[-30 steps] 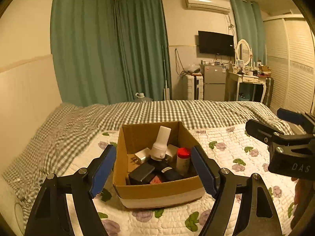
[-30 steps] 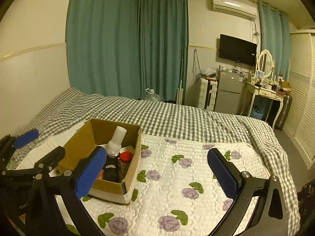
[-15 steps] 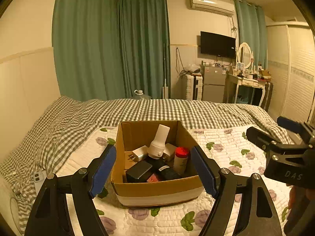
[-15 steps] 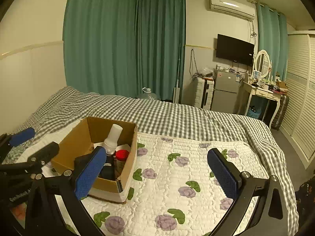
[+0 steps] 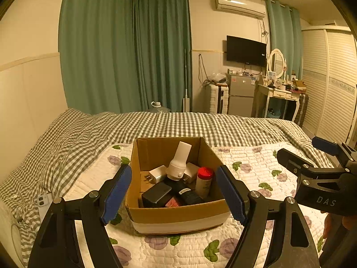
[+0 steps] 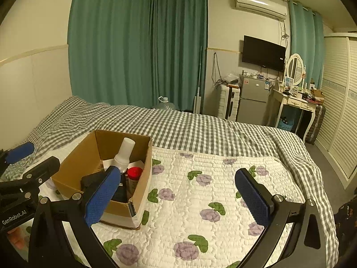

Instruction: Organize rigid objects

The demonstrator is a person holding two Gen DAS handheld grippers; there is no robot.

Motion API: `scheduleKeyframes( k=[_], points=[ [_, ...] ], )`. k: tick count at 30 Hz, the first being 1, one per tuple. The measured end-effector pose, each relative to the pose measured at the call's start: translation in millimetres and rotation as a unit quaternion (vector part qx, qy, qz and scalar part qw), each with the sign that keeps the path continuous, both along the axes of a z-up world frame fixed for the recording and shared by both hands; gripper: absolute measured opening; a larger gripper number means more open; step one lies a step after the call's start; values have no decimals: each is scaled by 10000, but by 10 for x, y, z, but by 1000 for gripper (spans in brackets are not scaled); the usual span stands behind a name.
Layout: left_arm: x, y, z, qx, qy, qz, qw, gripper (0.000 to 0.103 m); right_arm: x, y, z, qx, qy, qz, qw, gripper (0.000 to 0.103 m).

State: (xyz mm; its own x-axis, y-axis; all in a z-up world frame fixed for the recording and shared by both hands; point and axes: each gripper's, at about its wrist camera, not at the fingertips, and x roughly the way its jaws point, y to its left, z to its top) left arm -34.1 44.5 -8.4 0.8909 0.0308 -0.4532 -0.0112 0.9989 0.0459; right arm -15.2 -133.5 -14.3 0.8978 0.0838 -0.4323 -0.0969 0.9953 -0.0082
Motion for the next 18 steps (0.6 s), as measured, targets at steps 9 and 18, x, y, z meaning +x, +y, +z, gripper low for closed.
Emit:
scheduleKeyframes(
  k=[9, 18],
  points=[
    [-3, 5, -1, -39, -9, 6, 10000, 81, -11, 2, -31, -24, 39, 8, 10000, 103],
    [3, 13, -6, -23, -1, 22, 10000, 81, -11, 2, -51, -27, 37, -6, 10000, 103]
  ],
)
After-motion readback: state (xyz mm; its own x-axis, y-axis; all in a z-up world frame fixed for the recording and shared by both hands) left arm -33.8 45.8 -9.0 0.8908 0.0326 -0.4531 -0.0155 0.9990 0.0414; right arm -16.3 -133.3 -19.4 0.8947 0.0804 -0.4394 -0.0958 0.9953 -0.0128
